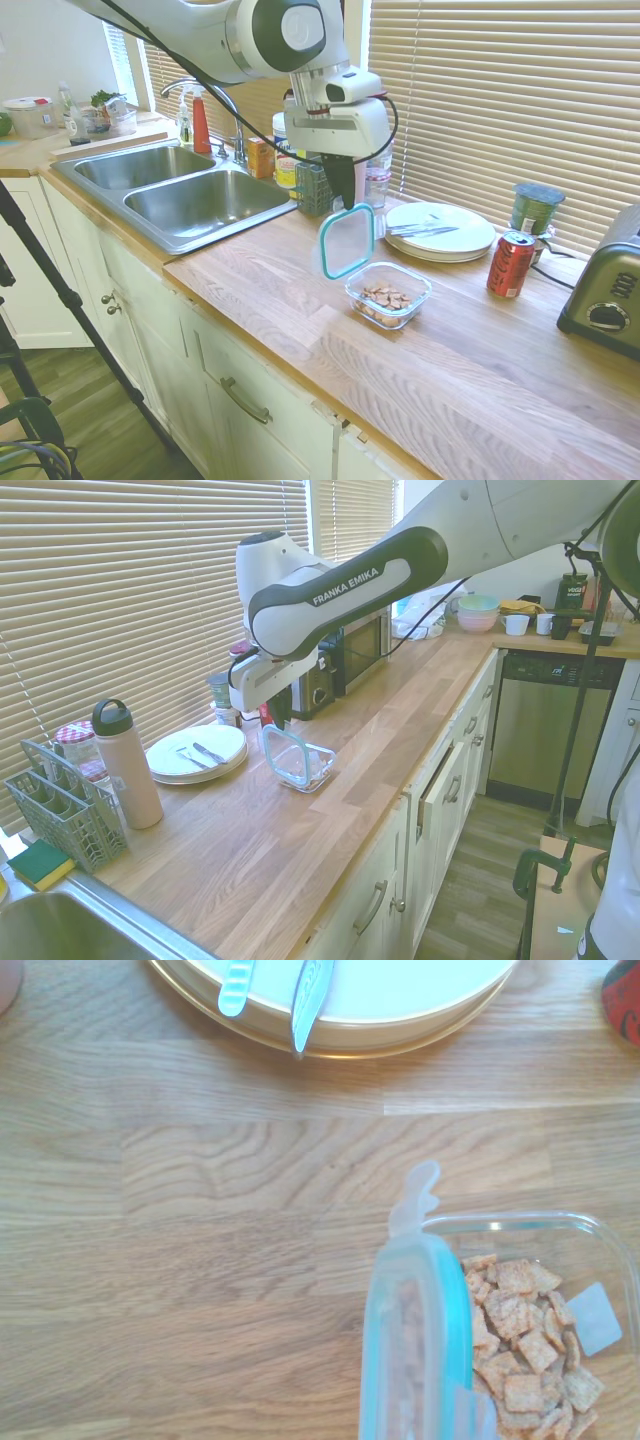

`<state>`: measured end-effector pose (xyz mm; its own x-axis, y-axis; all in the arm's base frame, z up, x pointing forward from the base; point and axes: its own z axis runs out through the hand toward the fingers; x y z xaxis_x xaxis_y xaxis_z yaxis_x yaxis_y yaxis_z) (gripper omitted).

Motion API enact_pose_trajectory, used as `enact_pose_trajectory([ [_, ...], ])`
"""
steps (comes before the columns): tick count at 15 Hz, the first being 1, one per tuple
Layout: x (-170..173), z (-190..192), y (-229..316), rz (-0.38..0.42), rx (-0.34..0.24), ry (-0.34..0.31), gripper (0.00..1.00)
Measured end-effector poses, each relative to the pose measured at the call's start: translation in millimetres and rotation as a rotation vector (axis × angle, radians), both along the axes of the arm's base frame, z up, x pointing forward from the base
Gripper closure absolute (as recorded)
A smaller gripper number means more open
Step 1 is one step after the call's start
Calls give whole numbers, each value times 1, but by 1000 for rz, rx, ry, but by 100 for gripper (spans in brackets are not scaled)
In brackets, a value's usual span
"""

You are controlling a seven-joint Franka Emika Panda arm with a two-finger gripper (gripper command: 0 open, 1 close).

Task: Cover the lid of the food container

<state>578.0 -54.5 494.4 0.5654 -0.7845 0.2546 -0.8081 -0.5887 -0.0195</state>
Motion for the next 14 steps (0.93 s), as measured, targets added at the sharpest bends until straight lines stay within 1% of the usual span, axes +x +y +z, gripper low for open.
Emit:
enact_pose_trajectory([
  [7, 1, 8, -27, -21, 30, -20, 100],
  [14, 3, 0, -73, -51, 78, -16, 100],
])
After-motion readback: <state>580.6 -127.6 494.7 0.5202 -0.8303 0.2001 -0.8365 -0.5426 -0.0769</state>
